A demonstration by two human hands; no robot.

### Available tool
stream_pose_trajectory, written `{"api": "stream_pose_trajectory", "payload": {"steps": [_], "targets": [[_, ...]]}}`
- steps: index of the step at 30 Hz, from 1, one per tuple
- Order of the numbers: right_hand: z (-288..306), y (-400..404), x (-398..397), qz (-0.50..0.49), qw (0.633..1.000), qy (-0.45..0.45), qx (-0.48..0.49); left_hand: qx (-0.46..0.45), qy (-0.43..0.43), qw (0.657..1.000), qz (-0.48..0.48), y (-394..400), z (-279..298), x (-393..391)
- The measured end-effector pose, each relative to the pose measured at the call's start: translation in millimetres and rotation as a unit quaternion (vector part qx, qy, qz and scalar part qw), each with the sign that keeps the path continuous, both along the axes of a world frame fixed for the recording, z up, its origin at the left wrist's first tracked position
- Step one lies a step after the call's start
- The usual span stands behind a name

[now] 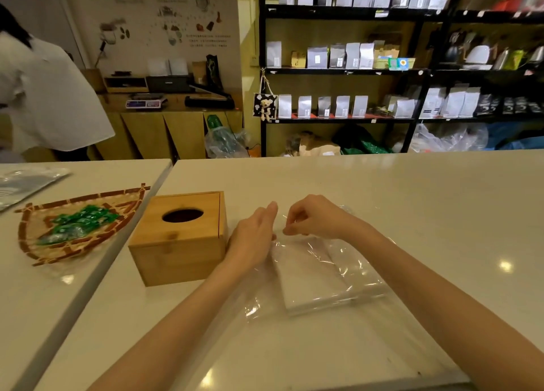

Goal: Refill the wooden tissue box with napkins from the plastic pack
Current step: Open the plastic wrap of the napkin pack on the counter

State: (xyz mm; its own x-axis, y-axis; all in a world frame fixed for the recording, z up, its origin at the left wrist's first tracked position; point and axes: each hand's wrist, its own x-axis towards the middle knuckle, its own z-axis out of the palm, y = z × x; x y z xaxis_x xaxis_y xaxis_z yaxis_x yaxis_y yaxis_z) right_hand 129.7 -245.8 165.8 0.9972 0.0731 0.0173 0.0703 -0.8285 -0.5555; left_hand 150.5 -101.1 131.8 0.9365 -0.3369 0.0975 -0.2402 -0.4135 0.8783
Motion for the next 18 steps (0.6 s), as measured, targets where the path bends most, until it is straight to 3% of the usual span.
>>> {"api": "stream_pose_trajectory", "payload": {"steps": [12,18], "targets": [[34,2,-34,0.058,0.992,-0.095,0.051,-0.120,0.145,0.981,0.036,-1,2,4],[72,-5,-77,0.095,0.993,0.014,0.068,-0.105,0.114,0.986,-0.068,7,22,0]]}}
